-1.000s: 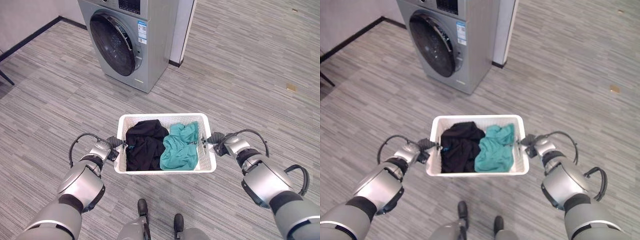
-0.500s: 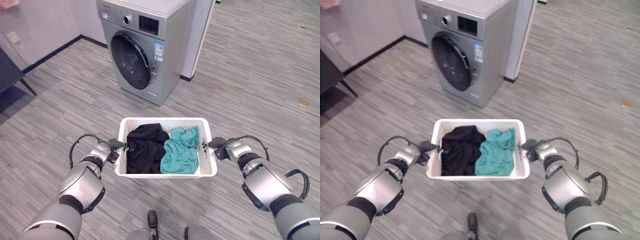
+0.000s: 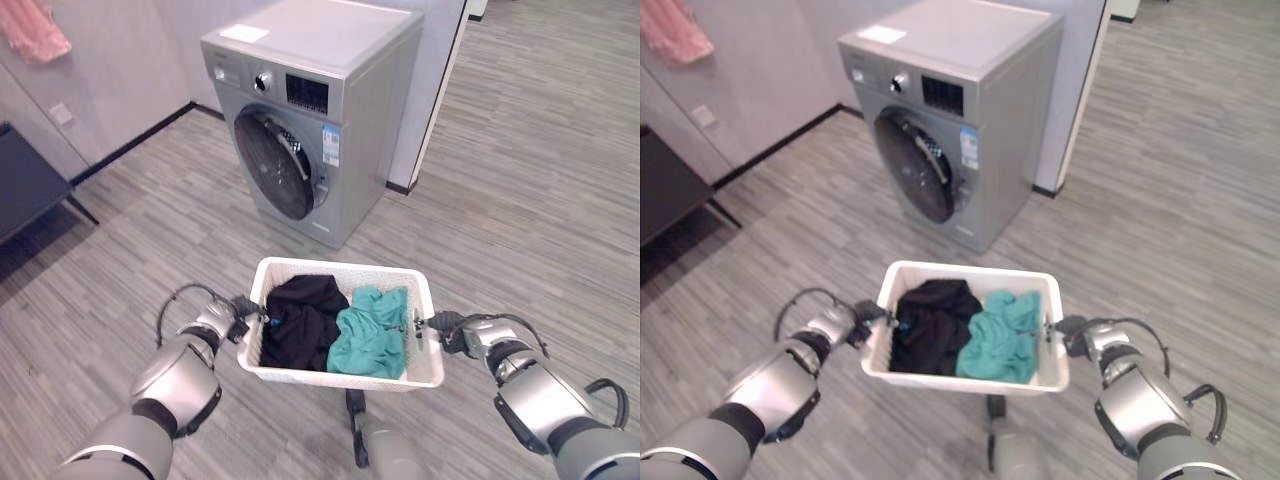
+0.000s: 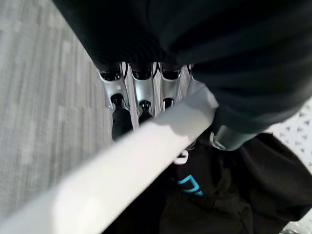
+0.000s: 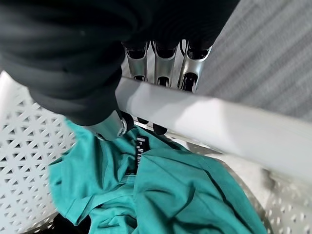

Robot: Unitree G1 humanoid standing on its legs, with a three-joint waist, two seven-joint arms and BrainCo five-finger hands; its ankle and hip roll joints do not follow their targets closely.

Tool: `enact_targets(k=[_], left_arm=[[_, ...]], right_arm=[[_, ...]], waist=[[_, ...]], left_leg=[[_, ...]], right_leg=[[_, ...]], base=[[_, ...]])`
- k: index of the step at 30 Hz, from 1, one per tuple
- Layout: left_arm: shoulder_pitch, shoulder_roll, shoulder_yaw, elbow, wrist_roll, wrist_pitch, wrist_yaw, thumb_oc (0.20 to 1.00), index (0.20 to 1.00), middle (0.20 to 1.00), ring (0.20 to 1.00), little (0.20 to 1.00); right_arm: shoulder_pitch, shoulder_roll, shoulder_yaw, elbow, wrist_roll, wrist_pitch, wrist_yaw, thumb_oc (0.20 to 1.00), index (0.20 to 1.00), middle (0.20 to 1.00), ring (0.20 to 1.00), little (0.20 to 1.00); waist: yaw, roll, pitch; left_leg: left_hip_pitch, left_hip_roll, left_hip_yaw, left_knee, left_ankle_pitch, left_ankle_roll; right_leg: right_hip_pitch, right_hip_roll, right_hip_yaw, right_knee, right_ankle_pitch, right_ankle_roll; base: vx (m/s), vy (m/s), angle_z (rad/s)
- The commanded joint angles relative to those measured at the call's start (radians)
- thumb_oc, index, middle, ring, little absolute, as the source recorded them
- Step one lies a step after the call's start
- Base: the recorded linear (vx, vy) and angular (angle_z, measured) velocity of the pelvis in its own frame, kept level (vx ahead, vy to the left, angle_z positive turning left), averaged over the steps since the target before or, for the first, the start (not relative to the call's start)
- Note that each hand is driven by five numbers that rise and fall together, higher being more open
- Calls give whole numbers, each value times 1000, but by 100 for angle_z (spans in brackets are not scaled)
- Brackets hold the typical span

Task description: Grab the laundry basket,head to the washer,open it,put in the laundry and shut it.

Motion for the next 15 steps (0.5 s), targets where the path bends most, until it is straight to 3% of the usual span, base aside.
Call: enact_targets(k=[1,3,5,7,8,9,11,12,13,15], left_arm=[[-101,31,28,13,-47,-53,-30,200,200,200,200,200],[-101,36,39,14,-60,-42,-26,200,200,200,200,200],[-82,37,49,23,-65,-44,-18,200,200,200,200,200],[-66,34,37,21,-42,-43,-16,200,200,200,200,200],[-66,34,37,21,-42,-43,-16,200,200,200,200,200],[-63,36,44,21,-41,-46,-6,200,200,200,200,200],[-53,51,53,21,-43,-49,2,200,200,200,200,200],[-53,52,53,21,-43,-49,2,200,200,200,200,200],[-37,66,51,18,-45,-62,0,200,200,200,200,200],[-39,69,43,19,-44,-69,0,200,200,200,200,200]], right_arm=[[-107,-34,-3,17,31,-49,27,200,200,200,200,200],[-121,-47,6,-18,43,-51,14,200,200,200,200,200],[-123,-45,22,-50,53,-55,5,200,200,200,200,200],[-102,-46,41,-99,33,-59,3,200,200,200,200,200],[-101,-46,40,-100,33,-59,2,200,200,200,200,200],[-92,-50,43,-124,26,-63,-1,200,200,200,200,200],[-72,-52,50,-178,10,-69,2,200,200,200,200,200],[-71,-52,50,-179,9,-69,2,200,200,200,200,200],[-61,-36,64,-213,-3,-83,13,200,200,200,200,200],[-60,-24,77,-204,-15,-87,24,200,200,200,200,200]], waist=[[-23,-28,-32],[-2,-62,-12],[21,-86,3],[46,-92,7],[47,-94,5],[53,-85,9],[70,-73,14],[70,-75,12],[101,-40,21],[112,-31,21]], left_leg=[[-78,-76,41,236,296,25],[-161,-92,56,393,314,47],[-282,-47,139,440,280,79],[-381,2,240,311,242,92],[-380,0,242,307,245,92],[-392,19,260,216,238,96],[-406,12,225,24,237,107],[-405,10,226,18,242,107],[-419,36,124,-222,354,79],[-419,45,111,-257,375,74]], right_leg=[[30,6,136,-28,3,80],[82,8,153,-36,-27,51],[122,4,167,-32,-53,39],[172,-6,155,-38,-91,42],[170,-8,156,-38,-90,42],[190,-2,158,-39,-111,49],[222,3,176,-33,-138,64],[220,2,176,-33,-137,64],[284,14,222,-30,-171,72],[303,10,236,-19,-191,73]], base=[[285,-331,19],[223,-287,2],[229,-221,-18],[318,-113,-12],[290,-21,7],[201,53,1],[270,91,-19],[507,223,-39],[393,175,-42],[388,186,-66]])
